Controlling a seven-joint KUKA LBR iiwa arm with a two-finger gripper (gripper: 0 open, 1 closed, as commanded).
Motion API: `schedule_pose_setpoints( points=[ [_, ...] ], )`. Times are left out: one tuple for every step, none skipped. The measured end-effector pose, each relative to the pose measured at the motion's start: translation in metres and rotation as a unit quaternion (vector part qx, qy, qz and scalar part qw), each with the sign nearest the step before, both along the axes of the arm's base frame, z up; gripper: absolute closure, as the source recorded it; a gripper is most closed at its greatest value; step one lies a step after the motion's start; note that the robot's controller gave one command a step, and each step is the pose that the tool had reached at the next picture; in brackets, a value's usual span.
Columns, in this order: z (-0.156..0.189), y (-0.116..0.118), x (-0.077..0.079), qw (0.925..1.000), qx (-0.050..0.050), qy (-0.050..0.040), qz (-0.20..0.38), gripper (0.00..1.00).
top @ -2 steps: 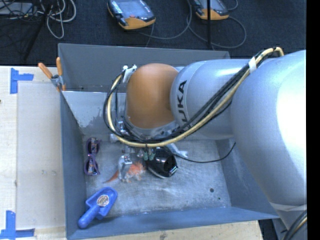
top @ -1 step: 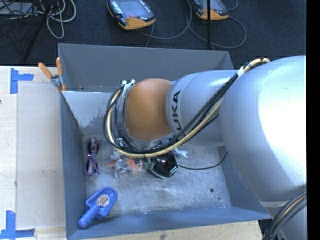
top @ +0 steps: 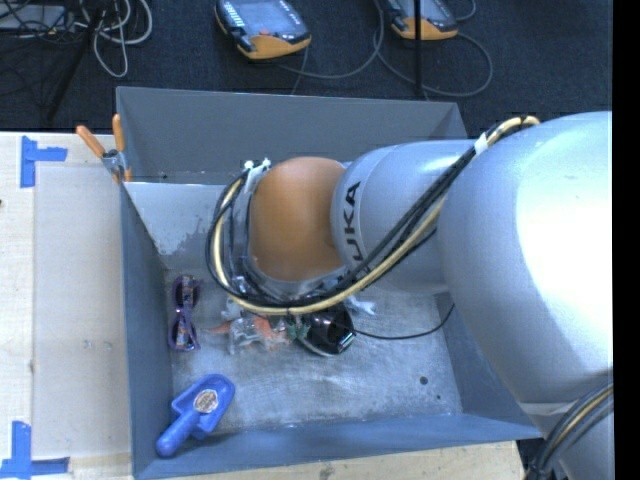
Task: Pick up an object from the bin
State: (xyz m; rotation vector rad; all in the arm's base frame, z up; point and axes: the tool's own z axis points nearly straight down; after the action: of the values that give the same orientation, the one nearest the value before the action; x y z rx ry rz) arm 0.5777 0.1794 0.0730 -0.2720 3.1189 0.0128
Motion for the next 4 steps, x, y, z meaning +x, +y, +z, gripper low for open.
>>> schedule_pose_setpoints(
  points=[
    [0.042, 0.003, -0.001, 1.0, -0.004, 0.0092, 0.0, 1.0],
    [0.103, -0.006, 0.005, 0.9999, -0.005, 0.007, -0.01, 1.0],
    [0.145, -0.007, 0.008, 0.9999, -0.004, 0.0025, -0.016, 1.0],
    [0.099, -0.012, 0.006, 0.9993, -0.004, 0.0015, 0.037, 1.0]
  ],
)
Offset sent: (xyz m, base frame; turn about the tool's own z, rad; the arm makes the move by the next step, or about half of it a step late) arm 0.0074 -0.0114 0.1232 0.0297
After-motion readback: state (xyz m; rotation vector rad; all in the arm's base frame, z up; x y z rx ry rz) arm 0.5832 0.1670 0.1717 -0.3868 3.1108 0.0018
